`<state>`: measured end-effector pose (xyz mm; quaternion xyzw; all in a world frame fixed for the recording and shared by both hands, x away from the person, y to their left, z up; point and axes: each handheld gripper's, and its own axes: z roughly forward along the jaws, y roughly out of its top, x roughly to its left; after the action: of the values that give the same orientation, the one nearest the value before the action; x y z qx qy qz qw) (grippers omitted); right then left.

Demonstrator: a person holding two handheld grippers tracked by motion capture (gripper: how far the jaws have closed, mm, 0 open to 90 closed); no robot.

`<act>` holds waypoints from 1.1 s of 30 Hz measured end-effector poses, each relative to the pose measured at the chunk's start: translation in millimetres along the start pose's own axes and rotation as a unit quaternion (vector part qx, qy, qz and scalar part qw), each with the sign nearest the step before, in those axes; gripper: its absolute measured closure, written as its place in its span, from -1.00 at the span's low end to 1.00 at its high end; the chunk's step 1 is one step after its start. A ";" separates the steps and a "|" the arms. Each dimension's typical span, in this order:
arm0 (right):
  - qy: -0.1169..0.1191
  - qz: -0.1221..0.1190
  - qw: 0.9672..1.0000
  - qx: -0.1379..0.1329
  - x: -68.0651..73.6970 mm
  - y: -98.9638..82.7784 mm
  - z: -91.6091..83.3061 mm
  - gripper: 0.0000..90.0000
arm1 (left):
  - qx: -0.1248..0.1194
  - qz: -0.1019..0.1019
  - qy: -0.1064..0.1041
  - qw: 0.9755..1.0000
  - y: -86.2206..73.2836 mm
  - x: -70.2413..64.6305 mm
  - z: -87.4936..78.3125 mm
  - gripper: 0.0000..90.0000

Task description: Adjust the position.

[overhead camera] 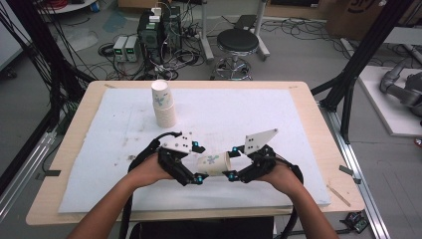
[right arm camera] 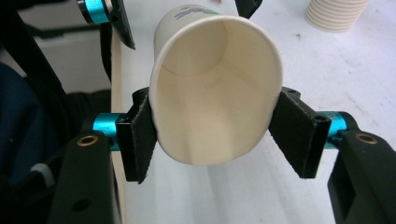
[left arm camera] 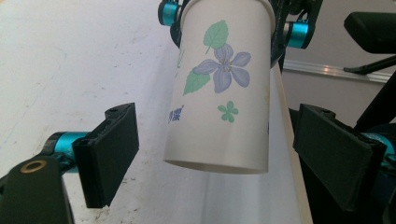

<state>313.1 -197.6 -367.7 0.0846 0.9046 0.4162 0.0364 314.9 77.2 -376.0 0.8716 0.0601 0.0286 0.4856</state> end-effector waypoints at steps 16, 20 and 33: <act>-0.018 -0.034 0.995 0.096 2.2 26.7 5.4 -0.20 | 0.074 0.011 0.006 0.997 7.6 1.7 13.8 -0.67; -0.024 -0.045 0.991 0.124 4.5 34.3 9.0 -0.20 | 0.095 0.007 0.007 0.995 9.1 2.0 18.8 -0.66; -0.019 -0.079 0.979 0.187 12.5 51.5 23.2 -0.20 | 0.131 0.007 -0.028 0.991 9.8 2.6 33.4 -0.27</act>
<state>310.2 -145.1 -343.7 0.0257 0.9695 0.2334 0.0700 321.8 44.3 -385.3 0.9287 0.0432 -0.0004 0.3683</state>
